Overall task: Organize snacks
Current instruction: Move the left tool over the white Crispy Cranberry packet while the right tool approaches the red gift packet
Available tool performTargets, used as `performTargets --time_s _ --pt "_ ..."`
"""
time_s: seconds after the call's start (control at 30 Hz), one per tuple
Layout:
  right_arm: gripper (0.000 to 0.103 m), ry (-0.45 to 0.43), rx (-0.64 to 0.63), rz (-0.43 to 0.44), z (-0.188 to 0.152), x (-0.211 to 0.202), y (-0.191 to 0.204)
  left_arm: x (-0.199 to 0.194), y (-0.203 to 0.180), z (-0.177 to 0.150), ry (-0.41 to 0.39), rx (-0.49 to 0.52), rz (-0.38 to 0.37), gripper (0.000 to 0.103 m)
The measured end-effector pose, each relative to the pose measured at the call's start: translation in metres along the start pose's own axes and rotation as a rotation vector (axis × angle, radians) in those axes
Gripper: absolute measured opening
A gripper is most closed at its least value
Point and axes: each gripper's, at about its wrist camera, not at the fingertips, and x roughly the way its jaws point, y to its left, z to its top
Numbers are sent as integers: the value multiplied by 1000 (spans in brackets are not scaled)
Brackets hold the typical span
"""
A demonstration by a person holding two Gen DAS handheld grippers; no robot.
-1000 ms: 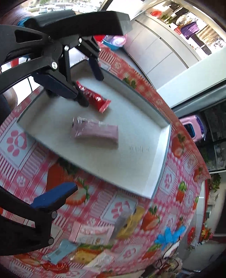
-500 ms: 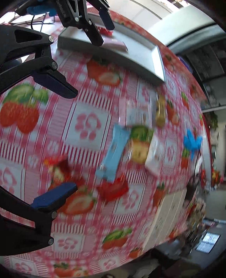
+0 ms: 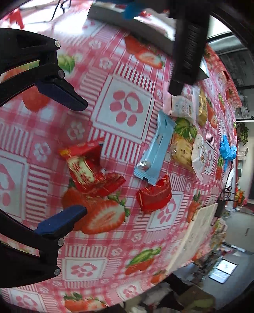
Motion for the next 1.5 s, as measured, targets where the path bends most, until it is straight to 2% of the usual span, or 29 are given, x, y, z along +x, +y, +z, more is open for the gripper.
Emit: performTargets --time_s 0.13,0.2,0.27,0.43,0.5,0.53,0.57,0.67,0.73,0.8,0.83,0.87,0.9,0.93,1.03,1.2,1.3,1.37,1.43,1.5 --pt "102 2 74 49 7 10 -25 14 -4 12 5 -9 14 82" --pt "102 -4 124 26 13 14 -44 23 -4 16 18 -9 34 82" --pt "102 -12 167 13 15 17 -64 29 -3 19 23 -30 -2 82" --pt "103 -45 152 17 15 18 -76 39 -8 25 15 -21 40 81" --pt "103 -59 148 19 13 17 -76 37 -10 24 -10 -15 35 70" --pt "103 -65 146 21 12 16 -76 36 -11 24 -19 -6 33 53" --pt "103 -68 143 22 12 16 -76 33 -13 23 -28 8 36 42" --pt "103 -72 134 27 12 16 -76 27 -17 10 -30 28 49 41" --pt "103 -73 130 31 11 16 -76 18 -19 -13 -36 22 43 41" --pt "103 -75 125 34 10 15 -76 7 -20 -40 -44 11 44 44" --pt "103 -74 122 36 9 14 -76 3 -19 -49 -49 6 53 53" --pt "103 -72 117 39 7 13 -76 1 -19 -56 -51 4 60 71" --pt "103 -70 113 42 6 13 -76 -1 -19 -64 -55 4 65 79" --pt "103 -69 106 46 3 11 -77 -3 -18 -70 -63 6 66 82" --pt "103 -70 92 55 -6 7 -79 -3 -17 -75 -78 41 58 82" --pt "103 -58 101 54 -14 3 -83 2 -20 -64 -103 56 40 83" --pt "103 -40 120 43 -13 3 -83 5 -24 -62 -142 86 50 90" --pt "103 -31 134 34 -13 3 -82 8 -22 -63 -165 79 50 103" --pt "103 -24 147 27 -13 4 -82 12 -16 -64 -171 36 7 103" --pt "103 -27 161 18 -12 4 -81 11 -16 -67 -203 32 16 103"
